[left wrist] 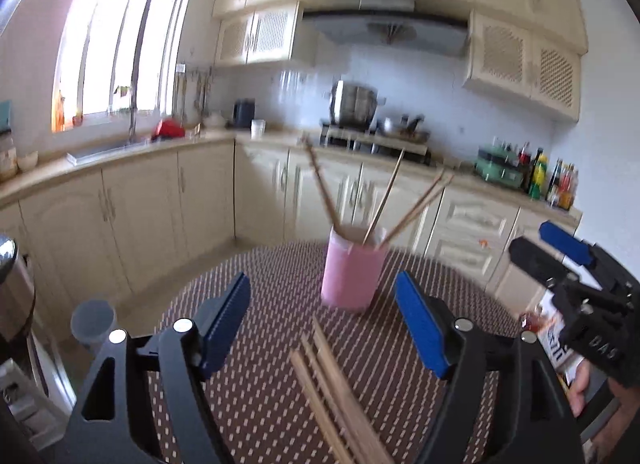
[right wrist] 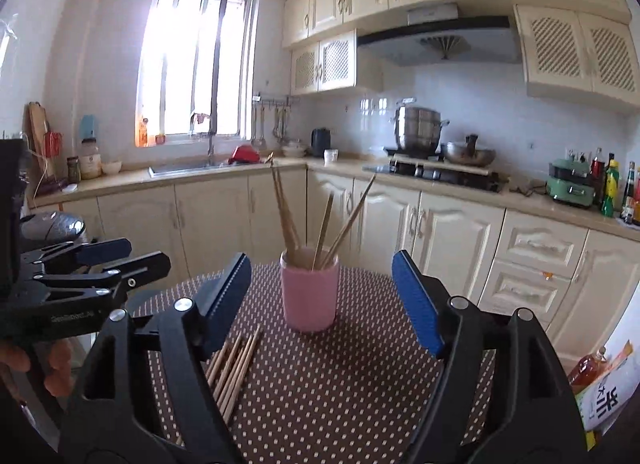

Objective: Organize utensils
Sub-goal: 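Move both open grippers from the cup back to the chopstick pile, then lower both open grippers toward the remaining chopsticks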

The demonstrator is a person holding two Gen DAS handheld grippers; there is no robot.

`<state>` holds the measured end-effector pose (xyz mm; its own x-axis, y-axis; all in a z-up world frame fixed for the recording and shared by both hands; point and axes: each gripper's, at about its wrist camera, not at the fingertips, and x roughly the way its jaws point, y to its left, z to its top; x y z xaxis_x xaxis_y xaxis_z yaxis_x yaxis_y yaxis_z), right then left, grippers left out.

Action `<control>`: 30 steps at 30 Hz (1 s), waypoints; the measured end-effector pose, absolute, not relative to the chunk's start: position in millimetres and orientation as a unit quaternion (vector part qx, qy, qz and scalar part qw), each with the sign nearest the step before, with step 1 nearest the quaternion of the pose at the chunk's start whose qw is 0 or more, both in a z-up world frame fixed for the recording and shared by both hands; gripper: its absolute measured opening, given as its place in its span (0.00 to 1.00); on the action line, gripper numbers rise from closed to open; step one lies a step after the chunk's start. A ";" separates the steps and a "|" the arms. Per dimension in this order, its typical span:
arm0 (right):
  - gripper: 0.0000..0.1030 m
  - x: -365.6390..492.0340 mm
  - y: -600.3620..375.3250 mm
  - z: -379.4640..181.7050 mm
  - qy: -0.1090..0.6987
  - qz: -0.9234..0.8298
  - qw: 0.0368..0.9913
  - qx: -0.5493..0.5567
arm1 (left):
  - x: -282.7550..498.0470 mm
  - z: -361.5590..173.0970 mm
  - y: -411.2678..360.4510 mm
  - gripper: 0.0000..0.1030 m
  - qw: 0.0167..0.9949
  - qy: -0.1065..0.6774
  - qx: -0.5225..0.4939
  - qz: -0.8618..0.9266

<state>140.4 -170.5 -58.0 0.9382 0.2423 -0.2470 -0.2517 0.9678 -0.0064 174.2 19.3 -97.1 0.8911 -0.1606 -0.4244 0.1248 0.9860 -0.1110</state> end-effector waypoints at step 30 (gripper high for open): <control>0.70 177.0 -160.4 -154.8 0.287 0.155 0.945 0.012 | 246.6 -228.4 21.3 0.72 0.878 0.479 -0.007 0.005</control>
